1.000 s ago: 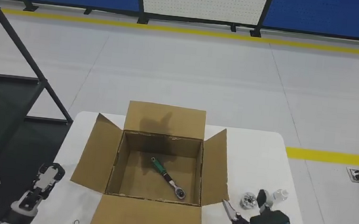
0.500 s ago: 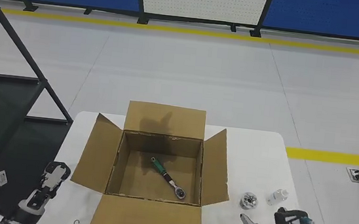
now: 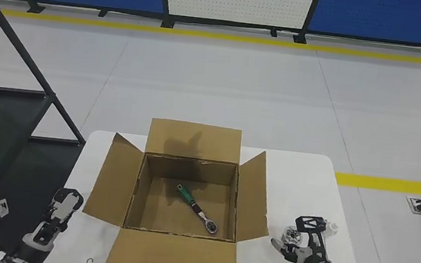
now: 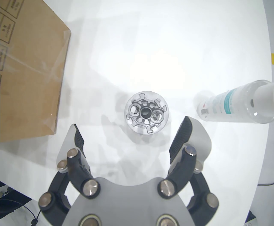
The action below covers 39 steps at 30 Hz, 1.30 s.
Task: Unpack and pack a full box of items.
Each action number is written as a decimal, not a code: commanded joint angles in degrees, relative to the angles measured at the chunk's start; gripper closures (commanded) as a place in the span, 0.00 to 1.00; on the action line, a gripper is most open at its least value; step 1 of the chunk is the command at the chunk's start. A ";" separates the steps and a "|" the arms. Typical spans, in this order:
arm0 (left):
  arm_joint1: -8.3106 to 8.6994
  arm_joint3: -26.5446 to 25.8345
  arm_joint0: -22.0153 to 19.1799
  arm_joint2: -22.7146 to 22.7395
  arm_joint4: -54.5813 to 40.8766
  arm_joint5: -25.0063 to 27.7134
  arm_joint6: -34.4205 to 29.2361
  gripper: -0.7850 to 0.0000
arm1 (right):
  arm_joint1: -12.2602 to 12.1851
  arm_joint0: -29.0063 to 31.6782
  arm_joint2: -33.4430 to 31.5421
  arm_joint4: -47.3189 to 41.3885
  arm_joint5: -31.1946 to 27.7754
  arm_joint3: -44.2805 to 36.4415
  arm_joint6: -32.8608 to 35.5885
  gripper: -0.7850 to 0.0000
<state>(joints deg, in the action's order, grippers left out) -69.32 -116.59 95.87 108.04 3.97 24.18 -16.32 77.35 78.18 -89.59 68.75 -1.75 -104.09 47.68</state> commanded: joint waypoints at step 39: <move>0.32 2.76 -0.95 1.66 -3.78 0.78 0.04 0.00 | 0.51 -8.39 15.01 6.68 7.72 -28.71 -0.30 1.00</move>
<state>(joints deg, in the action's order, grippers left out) -69.01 -113.97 94.81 109.48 0.53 24.85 -16.29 77.72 72.29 -75.46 77.10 6.21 -133.77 45.96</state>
